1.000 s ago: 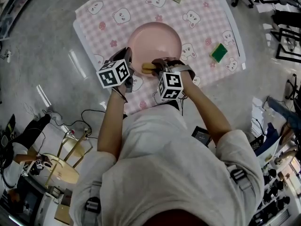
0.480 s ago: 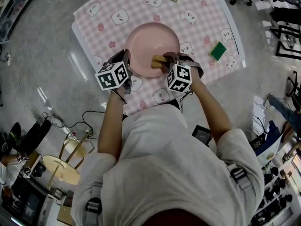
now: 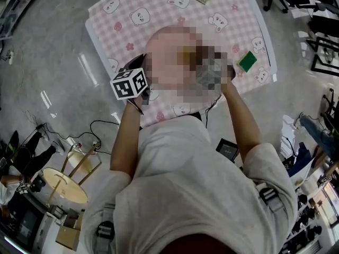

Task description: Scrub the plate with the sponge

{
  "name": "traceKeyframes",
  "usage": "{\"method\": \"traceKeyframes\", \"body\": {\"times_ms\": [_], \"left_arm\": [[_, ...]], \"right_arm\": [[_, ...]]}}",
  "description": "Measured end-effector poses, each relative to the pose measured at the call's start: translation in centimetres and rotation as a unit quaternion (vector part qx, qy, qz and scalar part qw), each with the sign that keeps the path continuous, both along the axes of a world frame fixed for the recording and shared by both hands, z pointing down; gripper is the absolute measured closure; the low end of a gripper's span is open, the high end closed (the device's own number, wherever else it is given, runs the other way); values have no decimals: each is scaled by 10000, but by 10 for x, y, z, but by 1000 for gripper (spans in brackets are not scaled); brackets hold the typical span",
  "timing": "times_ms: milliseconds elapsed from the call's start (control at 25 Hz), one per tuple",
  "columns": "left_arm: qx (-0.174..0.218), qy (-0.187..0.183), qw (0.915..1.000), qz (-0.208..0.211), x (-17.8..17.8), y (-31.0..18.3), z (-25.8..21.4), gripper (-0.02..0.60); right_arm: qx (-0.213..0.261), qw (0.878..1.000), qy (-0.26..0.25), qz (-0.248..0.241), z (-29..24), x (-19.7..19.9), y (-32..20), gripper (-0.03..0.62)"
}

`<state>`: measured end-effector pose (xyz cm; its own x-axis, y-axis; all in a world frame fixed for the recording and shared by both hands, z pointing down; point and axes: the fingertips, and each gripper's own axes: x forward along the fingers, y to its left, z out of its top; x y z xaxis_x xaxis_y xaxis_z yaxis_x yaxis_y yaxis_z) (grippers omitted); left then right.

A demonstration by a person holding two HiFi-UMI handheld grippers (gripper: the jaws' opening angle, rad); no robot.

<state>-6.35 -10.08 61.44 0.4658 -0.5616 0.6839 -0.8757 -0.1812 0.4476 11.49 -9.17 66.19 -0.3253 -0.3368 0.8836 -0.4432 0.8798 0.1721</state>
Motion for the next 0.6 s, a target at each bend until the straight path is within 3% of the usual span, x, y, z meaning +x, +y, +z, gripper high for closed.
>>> {"method": "traceKeyframes", "body": {"times_ms": [280, 600], "left_arm": [[108, -22, 9999, -2, 2, -3, -4, 535], [176, -32, 9998, -100, -3, 2, -12, 532]], "right_arm": [[278, 9990, 71, 344, -6, 1, -55, 510], [902, 9958, 110, -141, -25, -43, -89, 511]]}}
